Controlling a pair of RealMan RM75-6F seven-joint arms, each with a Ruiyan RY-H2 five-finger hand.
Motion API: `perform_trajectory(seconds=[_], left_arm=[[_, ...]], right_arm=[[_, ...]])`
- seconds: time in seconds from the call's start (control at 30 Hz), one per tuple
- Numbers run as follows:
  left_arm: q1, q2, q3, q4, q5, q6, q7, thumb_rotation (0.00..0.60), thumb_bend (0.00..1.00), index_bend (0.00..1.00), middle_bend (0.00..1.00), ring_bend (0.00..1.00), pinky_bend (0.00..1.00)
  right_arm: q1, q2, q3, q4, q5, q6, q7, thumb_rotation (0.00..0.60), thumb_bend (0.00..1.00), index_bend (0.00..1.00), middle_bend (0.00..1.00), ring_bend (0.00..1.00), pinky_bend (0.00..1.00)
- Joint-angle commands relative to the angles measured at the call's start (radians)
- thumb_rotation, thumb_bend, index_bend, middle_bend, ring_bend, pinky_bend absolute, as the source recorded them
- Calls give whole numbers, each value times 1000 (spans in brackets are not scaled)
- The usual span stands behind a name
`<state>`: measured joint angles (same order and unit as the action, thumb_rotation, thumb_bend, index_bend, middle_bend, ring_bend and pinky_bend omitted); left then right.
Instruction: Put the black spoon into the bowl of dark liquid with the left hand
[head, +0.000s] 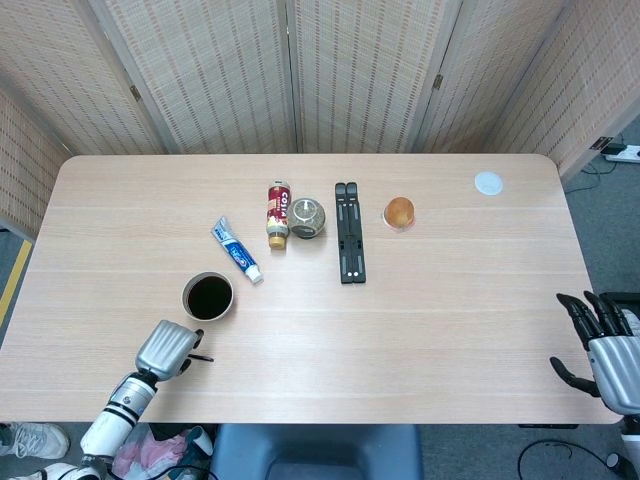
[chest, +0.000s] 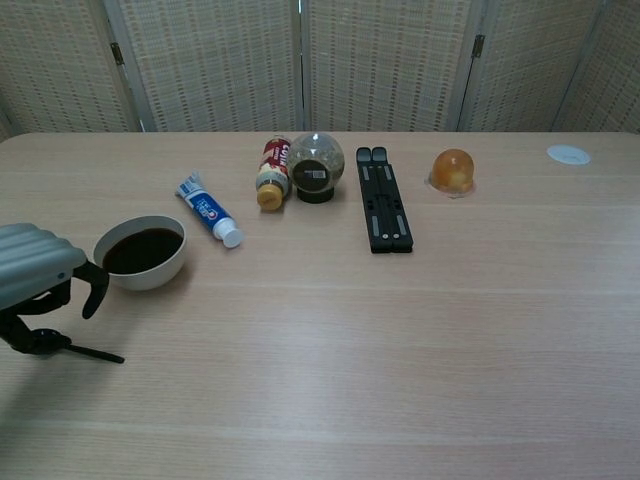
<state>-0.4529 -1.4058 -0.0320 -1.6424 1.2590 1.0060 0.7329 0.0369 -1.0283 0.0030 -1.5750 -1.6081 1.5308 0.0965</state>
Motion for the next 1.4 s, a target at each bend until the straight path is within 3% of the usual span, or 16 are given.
perform_trajectory(seconds=[0.03, 0.5, 1.4], left_arm=[[-19, -25, 3, -7, -54, -9, 55, 600, 331, 541, 983, 861, 1000], [-58, -97, 20, 1, -192, 21, 178, 600, 357, 529, 986, 868, 1000], [-125, -149, 51, 24, -338, 48, 229, 600, 403, 526, 995, 875, 1000]], right_arm=[[0, -1, 0, 3, 1, -2, 2, 600, 186, 19, 144, 42, 52], [3, -6, 1, 23, 4, -7, 20, 600, 187, 19, 144, 42, 52], [-12, -11, -3, 45, 6, 7, 41, 600, 187, 19, 144, 42, 52]])
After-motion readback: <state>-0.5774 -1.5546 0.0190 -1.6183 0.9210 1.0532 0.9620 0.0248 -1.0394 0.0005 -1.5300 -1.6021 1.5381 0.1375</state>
